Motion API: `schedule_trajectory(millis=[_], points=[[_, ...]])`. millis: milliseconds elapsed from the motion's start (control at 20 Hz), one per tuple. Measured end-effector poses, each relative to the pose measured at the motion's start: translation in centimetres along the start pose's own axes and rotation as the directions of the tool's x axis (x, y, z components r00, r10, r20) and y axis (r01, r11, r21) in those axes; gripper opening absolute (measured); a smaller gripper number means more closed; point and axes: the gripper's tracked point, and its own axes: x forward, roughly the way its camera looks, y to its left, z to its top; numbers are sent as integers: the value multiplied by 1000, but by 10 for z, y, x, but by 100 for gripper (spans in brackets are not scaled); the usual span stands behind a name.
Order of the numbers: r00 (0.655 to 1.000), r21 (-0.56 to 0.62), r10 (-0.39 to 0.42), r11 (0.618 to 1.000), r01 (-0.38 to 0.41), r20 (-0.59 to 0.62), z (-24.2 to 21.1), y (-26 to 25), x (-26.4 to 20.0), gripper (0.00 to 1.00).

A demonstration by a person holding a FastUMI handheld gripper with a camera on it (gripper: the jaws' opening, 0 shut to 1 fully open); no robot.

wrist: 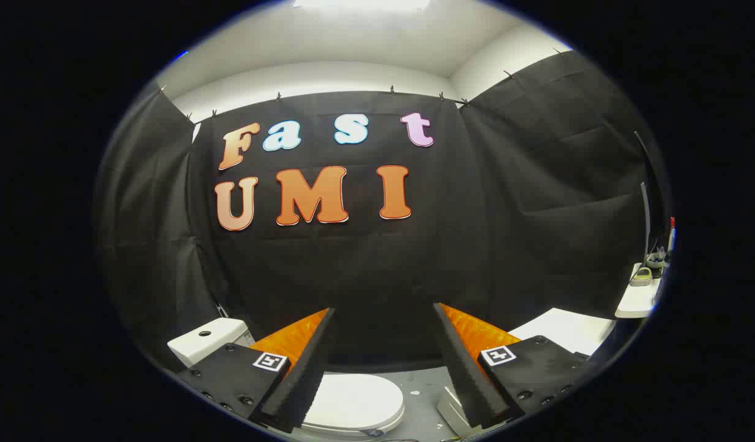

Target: Open the toilet lid.

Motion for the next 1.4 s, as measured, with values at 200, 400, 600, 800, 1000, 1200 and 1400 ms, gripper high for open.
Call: schedule_trajectory(millis=[200,400,600,800,1000,1200,1400], points=[[1000,-2,-2,1000,2,-3,0,0,1,99],[1000,-7,-7,1000,7,-1,0,0,2,99],[1000,-7,-5,1000,5,-3,0,1,3,99],[1000,-4,-4,1000,4,-6,-2,2,4,99],[1000,1,-5,1000,5,-13,-7,3,6,99],[1000,6,6,1000,-6,-27,-18,5,10,99],[999,9,24,1000,-24,-35,-40,7,18,99]])
